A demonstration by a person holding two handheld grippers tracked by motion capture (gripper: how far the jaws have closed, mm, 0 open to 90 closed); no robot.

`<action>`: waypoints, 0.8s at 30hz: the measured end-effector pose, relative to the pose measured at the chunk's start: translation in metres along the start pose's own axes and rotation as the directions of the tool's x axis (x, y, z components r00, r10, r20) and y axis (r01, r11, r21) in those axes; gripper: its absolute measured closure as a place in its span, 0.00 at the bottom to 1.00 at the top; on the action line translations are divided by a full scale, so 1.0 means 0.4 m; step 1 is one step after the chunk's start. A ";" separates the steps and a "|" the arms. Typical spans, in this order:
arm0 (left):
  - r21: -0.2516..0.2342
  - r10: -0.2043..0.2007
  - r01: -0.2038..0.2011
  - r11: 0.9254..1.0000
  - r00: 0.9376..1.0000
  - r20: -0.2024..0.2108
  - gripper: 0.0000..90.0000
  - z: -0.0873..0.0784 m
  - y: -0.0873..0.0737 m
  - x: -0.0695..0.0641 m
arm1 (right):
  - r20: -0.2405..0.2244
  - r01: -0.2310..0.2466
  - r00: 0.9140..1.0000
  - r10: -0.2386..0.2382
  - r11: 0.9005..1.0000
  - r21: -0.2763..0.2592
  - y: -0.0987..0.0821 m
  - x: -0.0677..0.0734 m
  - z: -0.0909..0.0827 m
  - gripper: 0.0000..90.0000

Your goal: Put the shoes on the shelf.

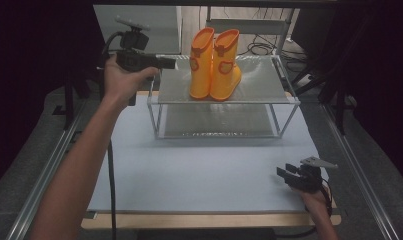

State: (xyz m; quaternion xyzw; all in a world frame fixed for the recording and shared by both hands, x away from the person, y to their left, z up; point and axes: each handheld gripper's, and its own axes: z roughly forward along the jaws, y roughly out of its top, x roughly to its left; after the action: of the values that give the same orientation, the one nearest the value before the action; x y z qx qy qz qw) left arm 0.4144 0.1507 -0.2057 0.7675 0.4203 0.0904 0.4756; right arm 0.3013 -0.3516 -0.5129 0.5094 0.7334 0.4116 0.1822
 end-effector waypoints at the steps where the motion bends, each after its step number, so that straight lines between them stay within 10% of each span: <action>1: 0.014 -0.009 0.010 1.000 1.000 -0.004 1.00 0.016 -0.011 0.011 | -0.001 -0.002 1.000 0.002 1.000 0.001 0.000 0.001 0.000 0.58; 15: 0.197 -0.015 0.044 0.979 0.989 -0.148 1.00 0.301 -0.101 0.087 | 0.007 0.001 1.000 -0.002 1.000 0.007 -0.005 -0.005 0.004 0.58; 24: 0.194 -0.045 0.076 0.978 0.986 -0.157 1.00 0.352 -0.095 0.092 | 0.006 0.002 1.000 -0.002 1.000 0.004 -0.006 -0.007 0.004 0.58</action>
State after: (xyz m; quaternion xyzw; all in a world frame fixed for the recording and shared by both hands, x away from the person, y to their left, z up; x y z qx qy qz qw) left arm 0.4921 0.0930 -0.3208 0.7889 0.4855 0.0915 0.3654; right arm 0.3021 -0.3538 -0.5162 0.5104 0.7342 0.4084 0.1835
